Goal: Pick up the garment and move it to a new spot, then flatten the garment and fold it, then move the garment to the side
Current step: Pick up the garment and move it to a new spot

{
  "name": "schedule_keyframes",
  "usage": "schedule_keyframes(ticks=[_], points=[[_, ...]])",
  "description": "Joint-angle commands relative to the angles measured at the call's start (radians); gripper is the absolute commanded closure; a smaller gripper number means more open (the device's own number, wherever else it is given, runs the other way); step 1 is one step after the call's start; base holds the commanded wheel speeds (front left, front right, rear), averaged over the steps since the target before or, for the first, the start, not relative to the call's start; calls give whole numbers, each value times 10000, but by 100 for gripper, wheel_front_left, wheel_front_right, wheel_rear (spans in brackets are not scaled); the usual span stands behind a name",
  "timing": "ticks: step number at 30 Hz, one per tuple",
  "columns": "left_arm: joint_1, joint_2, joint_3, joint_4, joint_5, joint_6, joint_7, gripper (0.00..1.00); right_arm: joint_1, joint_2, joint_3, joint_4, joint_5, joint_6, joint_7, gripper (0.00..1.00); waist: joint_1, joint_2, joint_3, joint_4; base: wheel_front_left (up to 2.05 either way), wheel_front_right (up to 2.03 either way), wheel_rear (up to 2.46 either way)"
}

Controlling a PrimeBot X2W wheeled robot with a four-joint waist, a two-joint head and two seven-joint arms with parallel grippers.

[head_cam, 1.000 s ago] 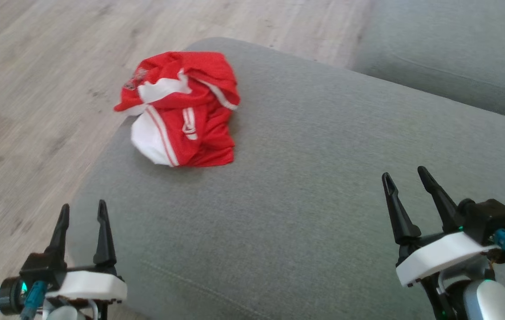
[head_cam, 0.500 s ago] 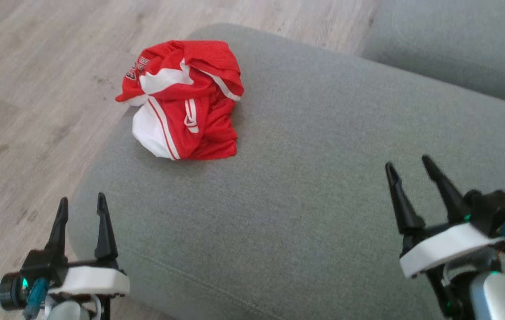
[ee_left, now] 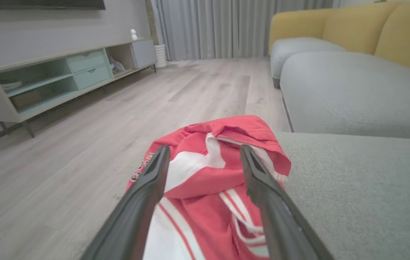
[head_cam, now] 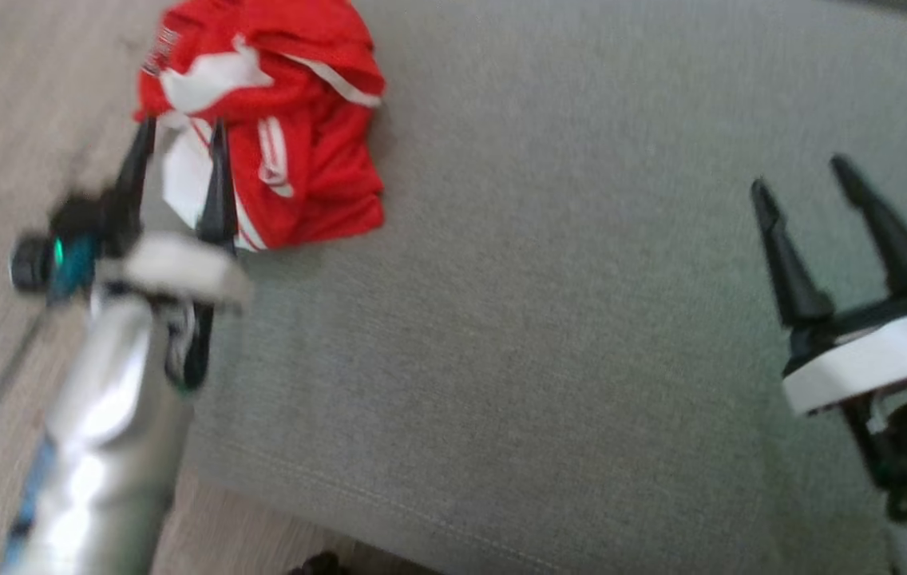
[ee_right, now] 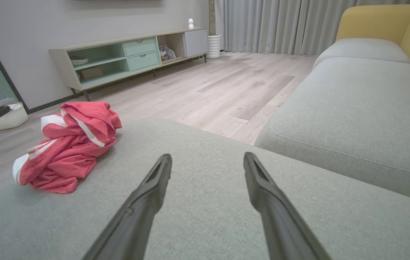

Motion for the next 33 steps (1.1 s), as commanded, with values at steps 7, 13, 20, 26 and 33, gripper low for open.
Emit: schedule_keyframes(ticks=[7,13,20,26,33], points=[[-3322,601,-2,2203,-10,-533,1468,0,-612,-528,-70,-937,113,-7,421,0,-3,0,1985,-755,0,0,0],[-4774,974,-185,3909,-32,-682,2846,0,-640,-596,-195,-1026,240,-7,431,0,-3,0,2311,-1007,0,0,0],[-5494,1207,-189,4797,-63,-503,3135,100,-599,-560,-270,-1021,266,-7,356,0,-3,0,2258,-1077,0,0,0],[-5451,1405,10,4611,-137,-185,1544,100,-544,-434,-296,-829,319,-7,157,0,-3,0,1685,-1044,0,0,0],[-5089,1765,311,3953,-319,69,166,100,-401,-103,-344,-303,358,-7,-251,0,-3,0,520,-1087,0,0,0]])
